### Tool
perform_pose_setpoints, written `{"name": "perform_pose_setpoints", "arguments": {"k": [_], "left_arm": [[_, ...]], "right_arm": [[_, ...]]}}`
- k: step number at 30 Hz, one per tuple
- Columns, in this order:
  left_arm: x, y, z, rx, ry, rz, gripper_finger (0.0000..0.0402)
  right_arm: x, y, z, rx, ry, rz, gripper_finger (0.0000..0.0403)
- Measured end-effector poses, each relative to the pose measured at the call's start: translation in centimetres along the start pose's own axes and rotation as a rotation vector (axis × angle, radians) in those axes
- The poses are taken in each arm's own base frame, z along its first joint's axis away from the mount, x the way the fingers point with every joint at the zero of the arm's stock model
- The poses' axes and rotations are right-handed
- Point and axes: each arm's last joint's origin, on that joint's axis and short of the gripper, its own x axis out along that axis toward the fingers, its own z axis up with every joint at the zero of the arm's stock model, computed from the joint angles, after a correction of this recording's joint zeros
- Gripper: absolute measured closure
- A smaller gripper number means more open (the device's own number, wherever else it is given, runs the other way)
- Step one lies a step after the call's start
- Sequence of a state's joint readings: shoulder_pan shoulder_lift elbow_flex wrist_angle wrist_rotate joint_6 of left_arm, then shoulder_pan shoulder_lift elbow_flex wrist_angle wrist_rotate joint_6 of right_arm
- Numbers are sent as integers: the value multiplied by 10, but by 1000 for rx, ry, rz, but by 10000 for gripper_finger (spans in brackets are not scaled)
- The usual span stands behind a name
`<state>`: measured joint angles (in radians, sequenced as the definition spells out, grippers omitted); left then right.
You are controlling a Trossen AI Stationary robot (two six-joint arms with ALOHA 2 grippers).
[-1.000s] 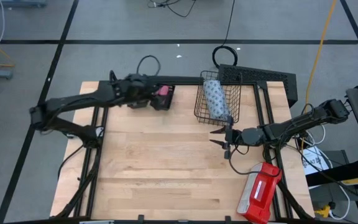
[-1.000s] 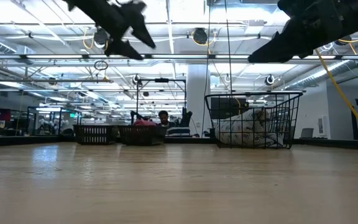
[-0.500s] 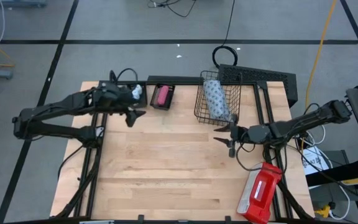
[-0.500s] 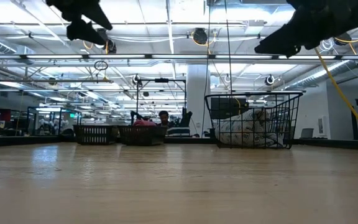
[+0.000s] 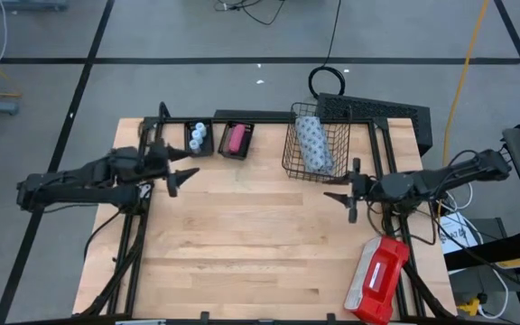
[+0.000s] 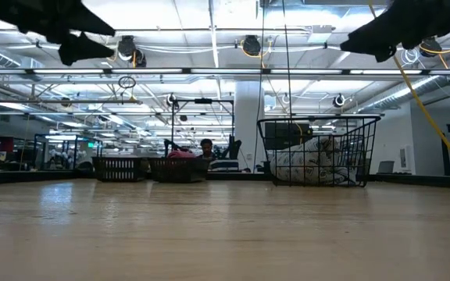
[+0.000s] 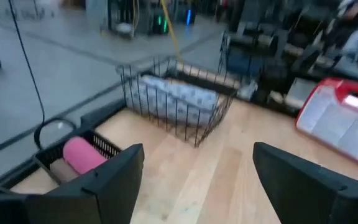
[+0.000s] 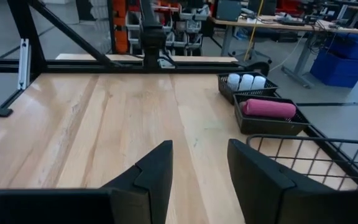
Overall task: Pick & place medical supplies in basket/bin
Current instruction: Return to Home Position
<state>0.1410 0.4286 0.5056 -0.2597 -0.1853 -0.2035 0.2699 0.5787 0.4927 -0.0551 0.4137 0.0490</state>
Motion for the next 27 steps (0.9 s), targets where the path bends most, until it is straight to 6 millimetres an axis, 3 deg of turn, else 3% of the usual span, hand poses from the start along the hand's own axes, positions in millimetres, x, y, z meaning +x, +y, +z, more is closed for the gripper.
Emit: {"name": "perform_pose_setpoints", "arguments": {"k": [7,13,27], "left_arm": [[-27,9,-19,-27,-151,-30,96],[-37,14,-35,-16,-220,-42,96],[-10,18,-79,-73,-240,-53,96]], "right_arm": [[-22,-9,3,16,-48,3,259],[-40,-18,0,43,-68,2,259],[-64,-28,-4,123,-120,10,259]]}}
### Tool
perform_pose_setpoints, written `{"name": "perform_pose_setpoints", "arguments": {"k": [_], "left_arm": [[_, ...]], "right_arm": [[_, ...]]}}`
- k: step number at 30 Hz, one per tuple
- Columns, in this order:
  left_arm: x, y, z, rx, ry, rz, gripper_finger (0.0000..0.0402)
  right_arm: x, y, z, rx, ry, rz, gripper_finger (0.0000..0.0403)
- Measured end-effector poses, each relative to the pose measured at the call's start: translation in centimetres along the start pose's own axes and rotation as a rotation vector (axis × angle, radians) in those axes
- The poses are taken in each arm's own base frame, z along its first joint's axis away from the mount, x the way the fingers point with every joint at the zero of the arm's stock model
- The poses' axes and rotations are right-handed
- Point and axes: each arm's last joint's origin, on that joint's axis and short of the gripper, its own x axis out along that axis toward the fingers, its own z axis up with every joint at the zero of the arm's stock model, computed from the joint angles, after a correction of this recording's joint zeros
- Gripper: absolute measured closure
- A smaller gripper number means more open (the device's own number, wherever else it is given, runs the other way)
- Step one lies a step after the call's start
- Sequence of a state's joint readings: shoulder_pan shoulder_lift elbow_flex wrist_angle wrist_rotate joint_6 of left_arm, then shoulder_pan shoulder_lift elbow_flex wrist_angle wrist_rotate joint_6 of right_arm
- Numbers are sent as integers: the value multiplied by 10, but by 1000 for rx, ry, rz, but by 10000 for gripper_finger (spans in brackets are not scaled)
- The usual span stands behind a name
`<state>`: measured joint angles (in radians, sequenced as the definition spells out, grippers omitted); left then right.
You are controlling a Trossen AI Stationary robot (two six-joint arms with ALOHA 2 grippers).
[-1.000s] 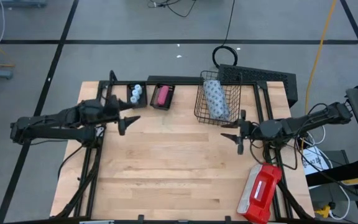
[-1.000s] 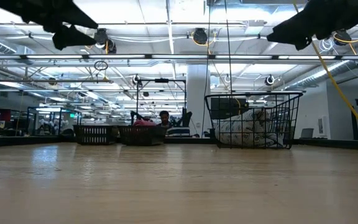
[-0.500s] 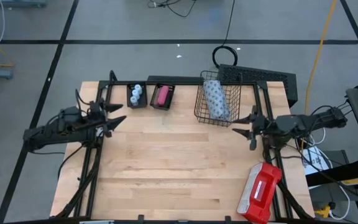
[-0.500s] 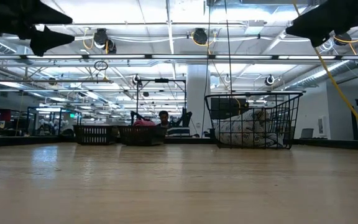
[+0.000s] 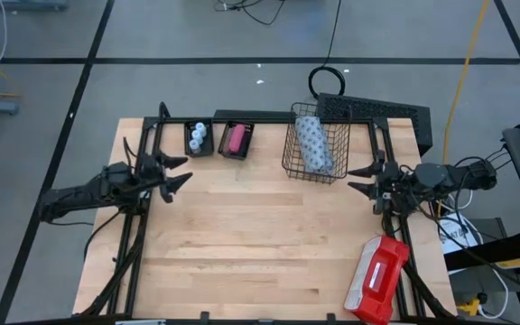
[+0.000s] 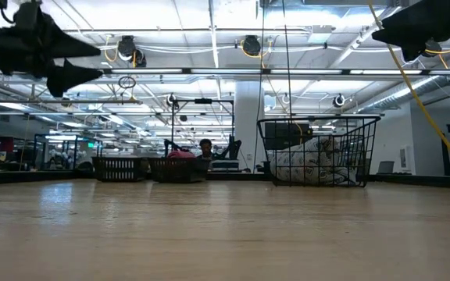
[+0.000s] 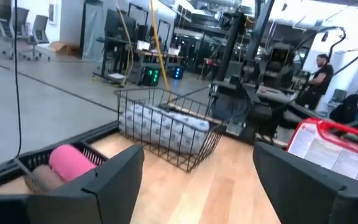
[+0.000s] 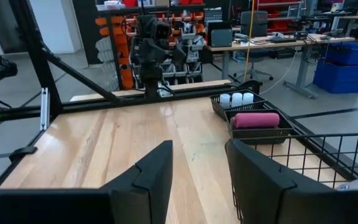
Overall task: Pick & place medical supplies in basket/bin
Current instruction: Return to Home Position
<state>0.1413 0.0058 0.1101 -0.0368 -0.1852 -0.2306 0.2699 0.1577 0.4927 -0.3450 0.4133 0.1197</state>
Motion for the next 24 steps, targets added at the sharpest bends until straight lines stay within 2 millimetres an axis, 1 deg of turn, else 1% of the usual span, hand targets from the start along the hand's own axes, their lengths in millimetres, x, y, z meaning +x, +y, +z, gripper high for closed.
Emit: {"name": "perform_pose_setpoints", "arguments": {"k": [3,5,11,18,21,24], "left_arm": [[4,3,-17,-5,20,-2,96],[5,4,-24,-17,5,-9,96],[7,4,-26,-46,41,-8,96],[7,4,-26,-31,45,-12,96],[7,4,-26,-27,45,-12,96],[7,4,-26,-3,44,-13,96]], "right_arm": [[0,0,-1,-2,5,0,259],[0,0,-1,-8,5,0,259],[1,0,-1,-15,-17,2,259],[11,3,-16,-48,-163,8,259],[13,3,-23,-52,-185,9,259],[15,3,-28,-54,-171,9,259]]}}
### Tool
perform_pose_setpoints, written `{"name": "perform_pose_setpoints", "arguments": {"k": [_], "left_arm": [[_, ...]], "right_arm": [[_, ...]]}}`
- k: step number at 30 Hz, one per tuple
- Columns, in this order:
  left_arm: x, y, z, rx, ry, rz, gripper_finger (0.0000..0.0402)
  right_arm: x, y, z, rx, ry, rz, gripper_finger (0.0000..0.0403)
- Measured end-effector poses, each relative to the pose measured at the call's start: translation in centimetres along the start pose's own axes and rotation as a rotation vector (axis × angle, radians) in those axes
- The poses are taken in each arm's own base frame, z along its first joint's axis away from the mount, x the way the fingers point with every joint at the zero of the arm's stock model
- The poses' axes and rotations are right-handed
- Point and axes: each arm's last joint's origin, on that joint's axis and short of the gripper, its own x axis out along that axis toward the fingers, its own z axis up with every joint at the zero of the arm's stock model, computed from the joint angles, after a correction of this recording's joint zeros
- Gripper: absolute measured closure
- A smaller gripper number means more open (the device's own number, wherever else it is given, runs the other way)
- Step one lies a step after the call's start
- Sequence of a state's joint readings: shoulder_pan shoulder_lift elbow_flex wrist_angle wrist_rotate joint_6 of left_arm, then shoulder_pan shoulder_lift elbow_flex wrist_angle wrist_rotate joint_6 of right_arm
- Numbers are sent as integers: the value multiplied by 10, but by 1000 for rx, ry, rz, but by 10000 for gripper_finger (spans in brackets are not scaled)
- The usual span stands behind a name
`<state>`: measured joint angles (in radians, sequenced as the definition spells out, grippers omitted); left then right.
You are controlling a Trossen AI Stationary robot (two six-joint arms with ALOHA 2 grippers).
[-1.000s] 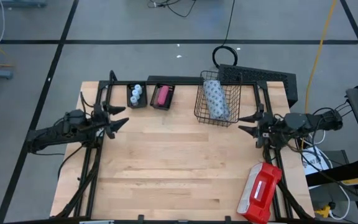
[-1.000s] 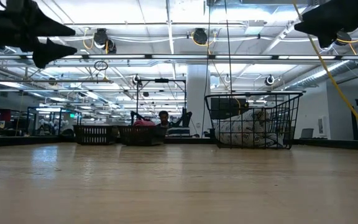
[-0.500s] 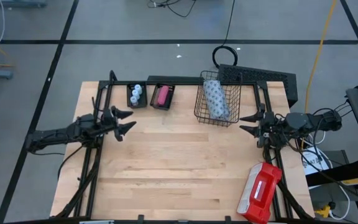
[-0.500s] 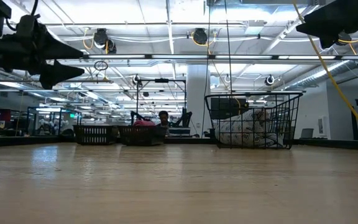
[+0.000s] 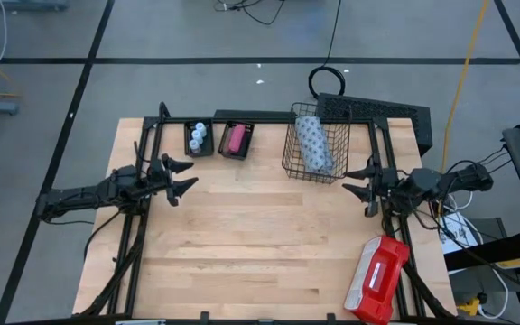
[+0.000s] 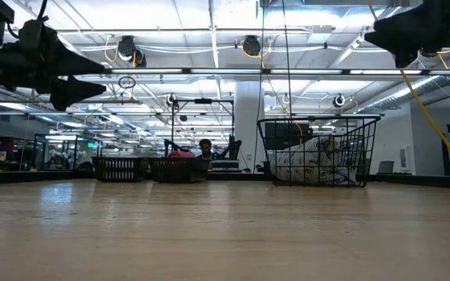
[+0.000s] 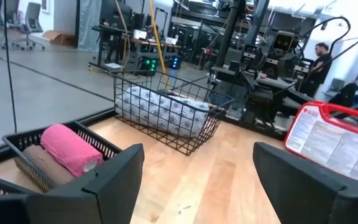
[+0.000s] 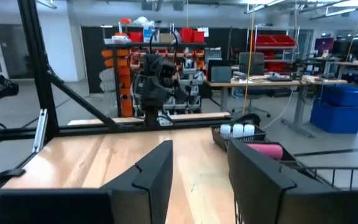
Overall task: Pick & place medical supplies in basket/bin
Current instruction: Return to Home Position
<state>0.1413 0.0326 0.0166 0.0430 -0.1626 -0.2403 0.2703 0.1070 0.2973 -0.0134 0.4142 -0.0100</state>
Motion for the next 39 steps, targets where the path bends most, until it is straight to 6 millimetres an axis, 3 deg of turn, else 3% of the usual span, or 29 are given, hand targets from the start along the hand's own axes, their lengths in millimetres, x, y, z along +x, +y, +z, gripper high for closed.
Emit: {"name": "perform_pose_setpoints", "arguments": {"k": [15,19,33,39], "left_arm": [[0,0,0,149,-9,-1,96],[0,0,1,192,-12,-1,96],[0,0,1,183,-16,-1,96],[0,0,1,181,-17,-1,96]], "right_arm": [[8,8,-57,-34,39,132,259],[8,9,-52,-65,-21,164,259],[7,9,-69,-139,147,166,259],[8,9,-67,-135,127,164,259]]}}
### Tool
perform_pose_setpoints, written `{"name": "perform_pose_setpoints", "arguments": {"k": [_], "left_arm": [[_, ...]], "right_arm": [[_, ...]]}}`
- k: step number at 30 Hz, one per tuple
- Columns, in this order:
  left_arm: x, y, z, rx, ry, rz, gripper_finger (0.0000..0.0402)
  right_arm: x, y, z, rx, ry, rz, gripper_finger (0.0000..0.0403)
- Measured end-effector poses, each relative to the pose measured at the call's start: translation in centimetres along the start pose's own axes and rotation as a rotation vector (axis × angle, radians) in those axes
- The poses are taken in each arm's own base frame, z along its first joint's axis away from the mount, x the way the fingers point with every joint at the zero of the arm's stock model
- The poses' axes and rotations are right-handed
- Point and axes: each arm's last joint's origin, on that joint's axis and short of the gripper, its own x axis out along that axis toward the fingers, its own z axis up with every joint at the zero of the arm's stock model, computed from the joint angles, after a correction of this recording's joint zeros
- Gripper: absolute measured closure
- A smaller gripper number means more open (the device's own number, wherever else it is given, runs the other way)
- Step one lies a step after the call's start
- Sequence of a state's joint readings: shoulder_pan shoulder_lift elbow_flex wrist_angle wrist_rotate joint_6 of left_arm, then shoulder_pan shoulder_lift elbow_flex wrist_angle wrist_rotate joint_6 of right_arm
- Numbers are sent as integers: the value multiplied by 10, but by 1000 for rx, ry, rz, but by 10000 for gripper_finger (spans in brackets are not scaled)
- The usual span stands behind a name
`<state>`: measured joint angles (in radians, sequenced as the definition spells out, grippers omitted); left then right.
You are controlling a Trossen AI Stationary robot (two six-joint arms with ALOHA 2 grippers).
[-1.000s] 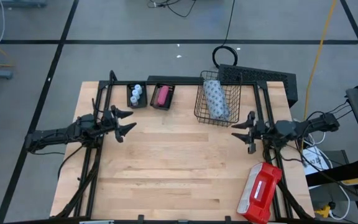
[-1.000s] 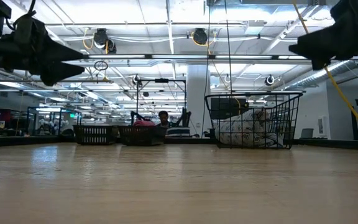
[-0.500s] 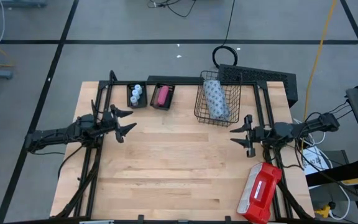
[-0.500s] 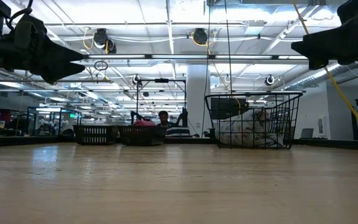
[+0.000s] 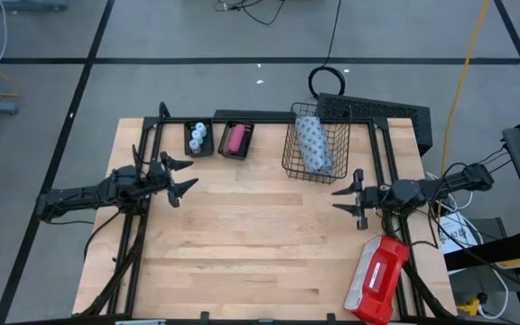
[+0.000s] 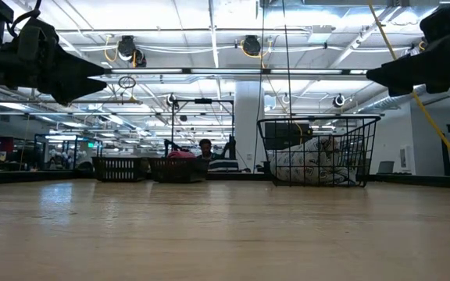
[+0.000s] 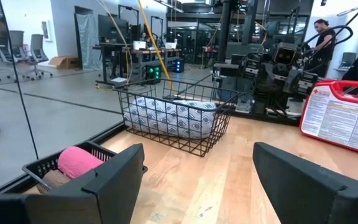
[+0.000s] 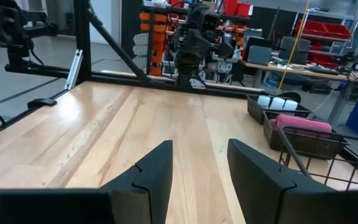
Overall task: Pick & place medical supplies in basket/bin
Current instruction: Return to Home Position
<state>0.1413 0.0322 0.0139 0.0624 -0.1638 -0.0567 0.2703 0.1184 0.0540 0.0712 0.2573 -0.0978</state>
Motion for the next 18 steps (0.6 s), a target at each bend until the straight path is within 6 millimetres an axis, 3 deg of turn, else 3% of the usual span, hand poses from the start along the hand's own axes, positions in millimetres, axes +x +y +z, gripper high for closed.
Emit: {"name": "perform_pose_setpoints", "arguments": {"k": [18], "left_arm": [[0,0,0,0,0,0,96]], "right_arm": [[0,0,4,10,-41,-6,259]]}}
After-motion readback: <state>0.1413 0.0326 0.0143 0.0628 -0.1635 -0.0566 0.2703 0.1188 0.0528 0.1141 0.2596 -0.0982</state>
